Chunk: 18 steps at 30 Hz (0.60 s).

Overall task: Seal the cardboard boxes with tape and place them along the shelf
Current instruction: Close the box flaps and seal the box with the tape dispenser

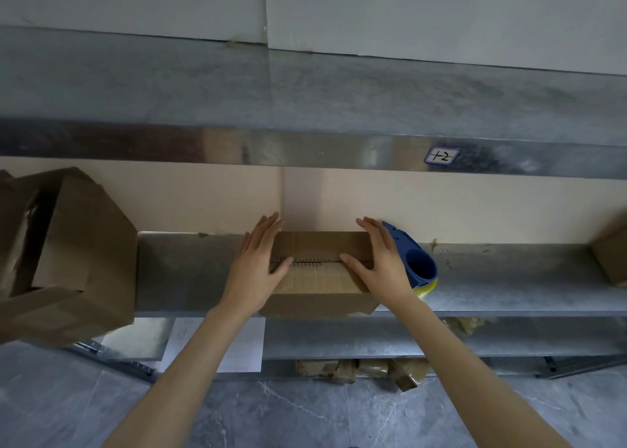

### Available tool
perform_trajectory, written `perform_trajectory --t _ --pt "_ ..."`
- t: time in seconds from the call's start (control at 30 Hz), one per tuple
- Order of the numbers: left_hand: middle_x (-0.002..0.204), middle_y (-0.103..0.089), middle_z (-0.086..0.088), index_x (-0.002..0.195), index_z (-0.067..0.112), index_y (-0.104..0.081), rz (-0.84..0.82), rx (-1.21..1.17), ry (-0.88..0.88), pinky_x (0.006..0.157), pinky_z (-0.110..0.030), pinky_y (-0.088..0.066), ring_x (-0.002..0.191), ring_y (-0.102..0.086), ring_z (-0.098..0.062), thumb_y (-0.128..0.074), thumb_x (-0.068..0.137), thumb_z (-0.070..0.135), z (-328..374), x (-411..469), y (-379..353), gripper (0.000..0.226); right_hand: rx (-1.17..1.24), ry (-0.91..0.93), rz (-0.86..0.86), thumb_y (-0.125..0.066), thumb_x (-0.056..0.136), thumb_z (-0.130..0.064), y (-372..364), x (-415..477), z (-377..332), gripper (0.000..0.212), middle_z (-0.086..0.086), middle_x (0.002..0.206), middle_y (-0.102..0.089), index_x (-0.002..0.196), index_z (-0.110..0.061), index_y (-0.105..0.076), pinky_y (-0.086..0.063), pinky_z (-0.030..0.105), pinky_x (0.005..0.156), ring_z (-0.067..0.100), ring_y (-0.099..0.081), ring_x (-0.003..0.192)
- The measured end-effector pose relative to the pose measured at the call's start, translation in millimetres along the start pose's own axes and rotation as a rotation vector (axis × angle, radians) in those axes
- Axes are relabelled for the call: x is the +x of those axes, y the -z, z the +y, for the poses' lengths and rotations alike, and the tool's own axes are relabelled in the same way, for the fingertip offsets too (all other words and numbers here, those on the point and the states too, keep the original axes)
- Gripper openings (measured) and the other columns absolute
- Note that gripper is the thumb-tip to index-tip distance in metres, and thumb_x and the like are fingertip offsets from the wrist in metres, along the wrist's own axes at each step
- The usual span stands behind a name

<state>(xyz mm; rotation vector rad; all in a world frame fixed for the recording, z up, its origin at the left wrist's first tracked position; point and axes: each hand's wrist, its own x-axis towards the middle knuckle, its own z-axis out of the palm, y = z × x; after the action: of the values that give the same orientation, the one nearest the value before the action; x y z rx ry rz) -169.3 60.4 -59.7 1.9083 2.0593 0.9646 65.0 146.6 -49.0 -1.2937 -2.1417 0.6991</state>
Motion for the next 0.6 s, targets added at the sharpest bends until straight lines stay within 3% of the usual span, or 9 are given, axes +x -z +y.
perform_trajectory --t 0.1,0.23,0.33,0.4,0.5,0.6 --pt "0.159 -0.031 0.007 0.147 0.023 -0.04 -0.017 0.022 -0.048 0.118 -0.042 -0.029 0.145 -0.03 -0.014 -0.07 0.089 0.026 6 3 -1 0.066 -0.21 0.198 -0.025 -0.062 0.094 -0.037 1 2 -1 0.058 0.001 0.154 -0.036 0.146 -0.022 -0.041 -0.017 0.045 0.121 0.023 -0.019 0.149" --pt "0.151 -0.045 0.0 0.144 0.018 -0.045 -0.015 0.104 -0.024 0.12 -0.034 -0.012 0.143 -0.034 -0.016 -0.061 0.092 0.034 15 4 -9 0.057 -0.146 0.135 -0.136 -0.06 0.095 -0.024 -3 7 -3 0.055 -0.001 0.153 -0.039 0.146 -0.026 -0.039 -0.027 0.049 0.117 0.02 -0.02 0.148" --pt "0.15 -0.044 -0.003 0.146 0.017 -0.043 -0.028 0.218 -0.001 0.118 -0.034 -0.014 0.145 -0.032 -0.022 -0.05 0.096 0.052 16 7 -13 0.061 -0.161 0.067 -0.099 -0.057 0.094 -0.045 -9 11 -6 0.057 -0.006 0.152 -0.038 0.146 -0.029 -0.037 -0.03 0.046 0.117 0.016 -0.018 0.149" --pt "0.157 -0.035 -0.002 0.151 0.018 -0.035 -0.066 0.272 0.038 0.12 -0.037 -0.017 0.149 -0.022 -0.022 -0.046 0.096 0.06 16 9 -15 0.07 -0.24 0.07 -0.082 -0.051 0.091 -0.06 -13 11 -6 0.065 -0.006 0.153 -0.037 0.146 -0.029 -0.036 -0.027 0.044 0.118 0.016 -0.017 0.149" --pt "0.164 -0.019 0.001 0.155 0.022 -0.024 -0.141 0.319 0.078 0.122 -0.037 -0.014 0.153 -0.006 -0.02 -0.039 0.095 0.064 16 14 -16 0.075 -0.252 0.046 -0.083 -0.051 0.087 -0.066 -15 14 -6 0.071 -0.005 0.154 -0.035 0.146 -0.031 -0.034 -0.026 0.048 0.118 0.018 -0.015 0.149" --pt "0.165 -0.016 0.001 0.156 0.023 -0.021 -0.167 0.329 0.1 0.122 -0.04 -0.014 0.153 -0.004 -0.019 -0.035 0.095 0.065 19 16 -15 0.075 -0.152 -0.042 -0.072 -0.051 0.081 -0.074 -14 16 -9 0.082 -0.004 0.156 -0.031 0.148 -0.033 -0.027 -0.029 0.047 0.117 0.019 -0.017 0.148"
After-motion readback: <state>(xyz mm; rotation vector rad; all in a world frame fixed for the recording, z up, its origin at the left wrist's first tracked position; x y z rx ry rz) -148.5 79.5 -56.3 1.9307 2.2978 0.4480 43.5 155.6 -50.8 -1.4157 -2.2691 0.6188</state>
